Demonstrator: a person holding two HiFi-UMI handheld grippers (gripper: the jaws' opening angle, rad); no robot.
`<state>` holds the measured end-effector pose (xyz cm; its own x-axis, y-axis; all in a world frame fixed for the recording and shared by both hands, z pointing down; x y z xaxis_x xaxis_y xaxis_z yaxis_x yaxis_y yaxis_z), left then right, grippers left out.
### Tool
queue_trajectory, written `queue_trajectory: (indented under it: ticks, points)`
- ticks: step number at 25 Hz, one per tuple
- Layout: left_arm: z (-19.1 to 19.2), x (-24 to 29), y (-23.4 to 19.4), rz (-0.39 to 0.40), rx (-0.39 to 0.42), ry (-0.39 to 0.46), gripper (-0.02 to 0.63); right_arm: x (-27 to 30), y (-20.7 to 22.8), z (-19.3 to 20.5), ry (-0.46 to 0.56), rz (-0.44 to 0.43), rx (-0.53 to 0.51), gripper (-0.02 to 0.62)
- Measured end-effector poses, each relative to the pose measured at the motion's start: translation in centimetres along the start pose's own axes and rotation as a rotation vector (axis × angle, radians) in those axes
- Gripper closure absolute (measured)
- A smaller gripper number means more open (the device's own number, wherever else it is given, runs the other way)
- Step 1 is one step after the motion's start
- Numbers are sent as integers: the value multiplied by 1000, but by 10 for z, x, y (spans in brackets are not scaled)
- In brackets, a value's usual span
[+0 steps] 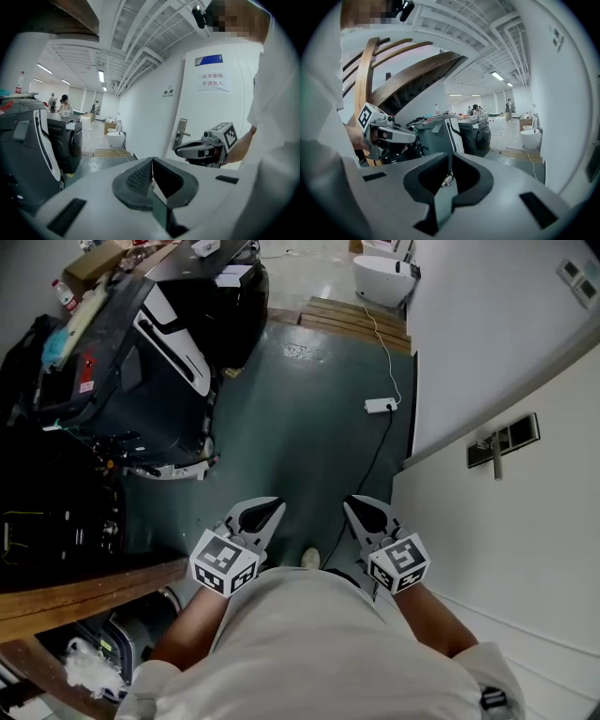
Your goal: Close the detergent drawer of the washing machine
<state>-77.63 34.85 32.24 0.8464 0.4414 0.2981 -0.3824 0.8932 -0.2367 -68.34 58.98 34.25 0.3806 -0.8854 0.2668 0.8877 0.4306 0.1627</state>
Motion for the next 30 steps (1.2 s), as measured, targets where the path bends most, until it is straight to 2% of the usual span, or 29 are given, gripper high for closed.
queue_trajectory:
  ticks: [2, 5, 10, 16, 26, 30]
  points:
    - [-1, 9, 4, -24, 2, 15, 600, 0, 9, -1, 14, -1, -8, 565]
    - [-2, 23, 4, -46, -11, 10, 534, 4, 23, -3, 23, -2, -1, 538]
    - [-5, 41, -16, -61, -28, -5, 529, 28, 41, -3, 11, -6, 2, 523]
    - [-15, 76, -80, -56, -37, 7, 528, 82, 76, -16, -14, 29, -1, 523]
    - [-72, 152, -202, -3, 9, 10, 528, 192, 146, -69, -30, 92, -21, 523]
    - [-84, 169, -242, -12, 6, 14, 528, 229, 161, -84, -22, 99, -30, 523]
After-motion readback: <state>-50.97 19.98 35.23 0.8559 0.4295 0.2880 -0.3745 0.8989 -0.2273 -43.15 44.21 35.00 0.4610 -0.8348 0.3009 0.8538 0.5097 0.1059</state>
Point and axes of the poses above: the fingertips, and each gripper's own axes: x forward along the fingers, y to its right, z out of its underside, the point moved 10 cm from there along -x, backward along the fingers, and after that the axes turned 3 degrees about y, right-handed, at the moved point
